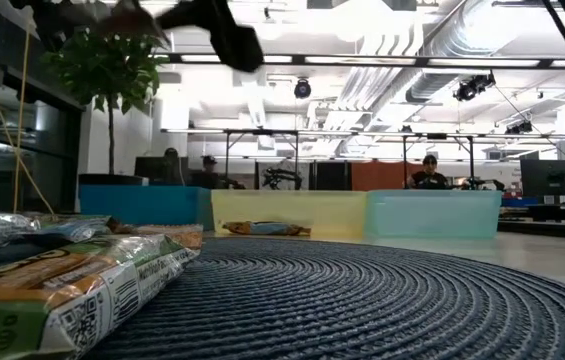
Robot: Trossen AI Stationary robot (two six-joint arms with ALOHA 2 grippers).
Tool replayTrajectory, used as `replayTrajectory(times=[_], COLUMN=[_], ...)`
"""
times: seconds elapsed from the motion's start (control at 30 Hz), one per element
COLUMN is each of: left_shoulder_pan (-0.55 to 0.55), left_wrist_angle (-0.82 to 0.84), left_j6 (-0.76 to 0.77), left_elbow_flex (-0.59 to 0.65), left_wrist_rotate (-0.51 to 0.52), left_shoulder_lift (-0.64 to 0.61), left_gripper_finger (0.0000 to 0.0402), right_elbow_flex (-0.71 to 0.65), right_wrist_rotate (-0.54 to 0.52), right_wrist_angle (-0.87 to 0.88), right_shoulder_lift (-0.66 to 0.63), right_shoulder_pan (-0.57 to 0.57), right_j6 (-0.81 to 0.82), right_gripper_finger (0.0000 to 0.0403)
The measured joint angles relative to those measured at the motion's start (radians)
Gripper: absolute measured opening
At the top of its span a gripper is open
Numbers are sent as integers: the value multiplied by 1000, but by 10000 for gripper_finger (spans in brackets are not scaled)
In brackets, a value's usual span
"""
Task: Pick and place Granola Bars by type
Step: Put the red granola bar into the yellow bin
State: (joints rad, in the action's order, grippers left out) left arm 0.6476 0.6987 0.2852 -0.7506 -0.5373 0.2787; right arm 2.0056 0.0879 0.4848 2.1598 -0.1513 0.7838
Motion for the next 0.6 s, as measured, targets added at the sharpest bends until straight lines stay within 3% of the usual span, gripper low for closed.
replayTrajectory(times=[0.3, 0.6], left_shoulder_pan=[0, 0], left_wrist_angle=[1, 1], left_j6=[0, -3], left_elbow_flex=[0, 0], left_wrist_rotate=[-1, -1], left_shoulder_lift=[0, 0], left_gripper_finger=[218, 218], right_elbow_flex=[-1, 0], right_wrist_rotate=[38, 211], right_wrist_angle=[-58, -224], right_shoulder_lift=[-17, -40], right_shoulder_pan=[55, 121], right_j6=[-33, -77], right_gripper_finger=[71, 71])
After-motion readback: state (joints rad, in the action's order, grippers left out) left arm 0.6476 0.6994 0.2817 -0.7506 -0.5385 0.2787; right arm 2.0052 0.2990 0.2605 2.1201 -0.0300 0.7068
